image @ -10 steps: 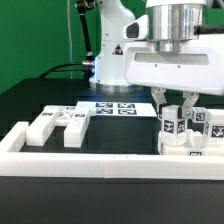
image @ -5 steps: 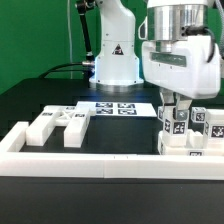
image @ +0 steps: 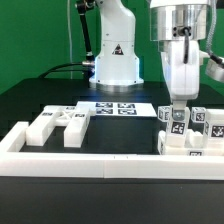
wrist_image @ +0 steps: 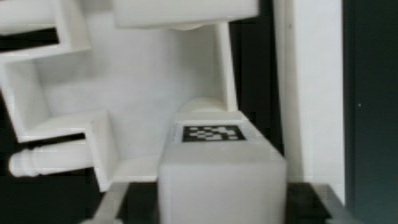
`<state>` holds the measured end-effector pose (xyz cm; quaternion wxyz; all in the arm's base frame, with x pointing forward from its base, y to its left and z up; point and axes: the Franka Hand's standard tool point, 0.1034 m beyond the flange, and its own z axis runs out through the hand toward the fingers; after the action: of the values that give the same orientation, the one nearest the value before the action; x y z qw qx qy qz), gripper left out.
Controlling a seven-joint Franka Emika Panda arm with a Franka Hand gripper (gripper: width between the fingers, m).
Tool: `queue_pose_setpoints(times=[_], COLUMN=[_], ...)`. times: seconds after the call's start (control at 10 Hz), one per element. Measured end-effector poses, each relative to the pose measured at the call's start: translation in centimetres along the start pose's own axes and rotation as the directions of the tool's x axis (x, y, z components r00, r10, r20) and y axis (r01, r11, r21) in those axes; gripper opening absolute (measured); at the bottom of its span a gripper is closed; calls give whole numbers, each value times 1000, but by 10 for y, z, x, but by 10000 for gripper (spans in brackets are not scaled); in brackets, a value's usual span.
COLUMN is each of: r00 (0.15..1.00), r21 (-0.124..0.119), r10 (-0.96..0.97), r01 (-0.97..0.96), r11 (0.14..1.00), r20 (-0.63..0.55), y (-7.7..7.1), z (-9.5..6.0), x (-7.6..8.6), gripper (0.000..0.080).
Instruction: Assemble chair
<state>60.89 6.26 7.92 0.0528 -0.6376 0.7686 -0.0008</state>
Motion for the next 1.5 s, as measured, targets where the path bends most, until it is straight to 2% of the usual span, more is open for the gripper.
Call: queue_pose_setpoints(times=[0.2,0.3,0.4,0.5,0.6,0.7,1.0,1.1,1.5], r00=[1000,1000,998,992,972,944,779,740,428], r21=[4,4,4,4,4,4,10,10,8], r10=[-2,-27,-68,-128,-233,-331,-627,-673,-904], r01=[2,27,68,128,233,331,627,673,904], r11=[1000,1000,998,992,972,944,779,740,428], r20=[5,5,5,5,4,4,-2,-1,-4], y=[-1,-1,-1,0,0,0,-1,0,0], z=[0,0,0,0,0,0,0,0,1], x=[0,-1,-1,-1,-1,-2,-2,-3,-5], gripper=[291,379,515,515,621,641,648,648,648])
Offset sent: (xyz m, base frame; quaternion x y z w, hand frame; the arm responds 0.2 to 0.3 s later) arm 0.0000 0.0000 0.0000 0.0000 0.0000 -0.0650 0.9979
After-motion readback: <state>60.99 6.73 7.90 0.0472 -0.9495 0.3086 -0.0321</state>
